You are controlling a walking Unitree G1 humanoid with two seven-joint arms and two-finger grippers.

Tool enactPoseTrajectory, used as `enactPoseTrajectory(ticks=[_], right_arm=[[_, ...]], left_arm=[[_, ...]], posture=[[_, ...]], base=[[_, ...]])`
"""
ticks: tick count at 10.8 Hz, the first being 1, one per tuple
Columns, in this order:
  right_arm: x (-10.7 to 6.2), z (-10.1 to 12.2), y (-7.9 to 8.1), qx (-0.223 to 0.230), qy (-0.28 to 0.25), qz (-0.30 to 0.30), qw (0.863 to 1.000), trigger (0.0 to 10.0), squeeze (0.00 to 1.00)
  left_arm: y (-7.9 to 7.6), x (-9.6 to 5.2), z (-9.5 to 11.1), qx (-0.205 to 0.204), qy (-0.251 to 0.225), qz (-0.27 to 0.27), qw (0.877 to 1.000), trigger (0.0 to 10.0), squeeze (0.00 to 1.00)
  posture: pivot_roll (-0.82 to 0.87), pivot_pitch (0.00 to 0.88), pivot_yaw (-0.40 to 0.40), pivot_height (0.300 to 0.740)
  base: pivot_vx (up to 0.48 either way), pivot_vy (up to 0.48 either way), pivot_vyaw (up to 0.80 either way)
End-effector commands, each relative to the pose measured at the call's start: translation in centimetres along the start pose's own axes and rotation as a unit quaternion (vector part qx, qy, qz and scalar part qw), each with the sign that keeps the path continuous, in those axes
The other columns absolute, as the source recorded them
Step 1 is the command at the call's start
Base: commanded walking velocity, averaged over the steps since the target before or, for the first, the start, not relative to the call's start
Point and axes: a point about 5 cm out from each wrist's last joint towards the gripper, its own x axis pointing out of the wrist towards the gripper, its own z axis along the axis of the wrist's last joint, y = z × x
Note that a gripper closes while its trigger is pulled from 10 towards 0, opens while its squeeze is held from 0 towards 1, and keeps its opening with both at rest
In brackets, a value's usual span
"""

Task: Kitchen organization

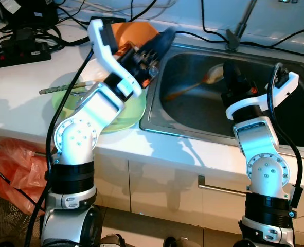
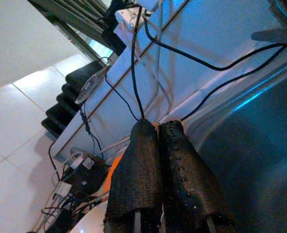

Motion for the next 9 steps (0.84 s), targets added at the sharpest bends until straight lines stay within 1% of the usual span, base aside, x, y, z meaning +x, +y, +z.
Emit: enactPoseTrajectory(ticks=[1, 2, 4, 5, 6, 7, 8, 9], right_arm=[[0.1, 0.7, 0.0, -0.002, -0.019, -0.003, 1.000, 0.0, 0.00], [0.2, 0.8, -0.1, -0.004, -0.022, -0.006, 1.000, 0.0, 0.00], [0.4, 1.7, -0.7, -0.021, -0.037, -0.021, 0.999, 0.0, 0.00], [0.5, 2.1, -1.2, -0.052, -0.038, -0.031, 0.997, 0.0, 0.00], [0.6, 2.3, -1.9, -0.102, -0.033, -0.040, 0.993, 0.0, 0.00], [0.6, 2.0, -3.3, -0.215, 0.006, -0.065, 0.974, 0.0, 0.00], [0.6, 1.8, -4.2, -0.265, 0.028, -0.086, 0.960, 0.0, 0.00], [0.6, 1.7, -5.1, -0.307, 0.050, -0.102, 0.945, 0.0, 0.00]], left_arm=[[-0.8, 0.0, 0.0, 0.013, 0.011, -0.026, 0.999, 10.0, 1.00], [-0.9, -0.1, -0.2, 0.021, 0.015, -0.031, 0.999, 10.0, 1.00], [-1.4, -0.2, -0.4, 0.078, 0.027, -0.033, 0.996, 10.0, 1.00], [-0.9, -0.4, -1.1, 0.129, 0.061, -0.015, 0.990, 10.0, 1.00], [-0.3, -0.8, -2.1, 0.169, 0.104, -0.005, 0.980, 10.0, 1.00], [0.7, -1.6, -3.4, 0.221, 0.169, 0.008, 0.961, 10.0, 1.00], [1.1, -2.1, -4.0, 0.245, 0.202, 0.009, 0.948, 10.0, 1.00], [1.3, -2.4, -4.4, 0.257, 0.223, 0.011, 0.940, 10.0, 1.00]], posture=[[0.05, 0.112, -0.039, 0.740], [0.05, 0.111, -0.039, 0.740], [0.06, 0.109, -0.039, 0.740], [0.06, 0.109, -0.039, 0.740], [0.06, 0.109, -0.042, 0.740], [0.06, 0.110, -0.041, 0.740], [0.07, 0.111, -0.039, 0.740], [0.07, 0.112, -0.038, 0.740]], base=[[0.000, 0.000, 0.00], [0.000, 0.000, 0.00], [0.000, 0.000, 0.00], [0.000, 0.000, 0.00], [0.000, 0.000, 0.00], [0.000, 0.000, 0.00], [0.000, 0.000, 0.00], [0.000, 0.000, 0.00]])
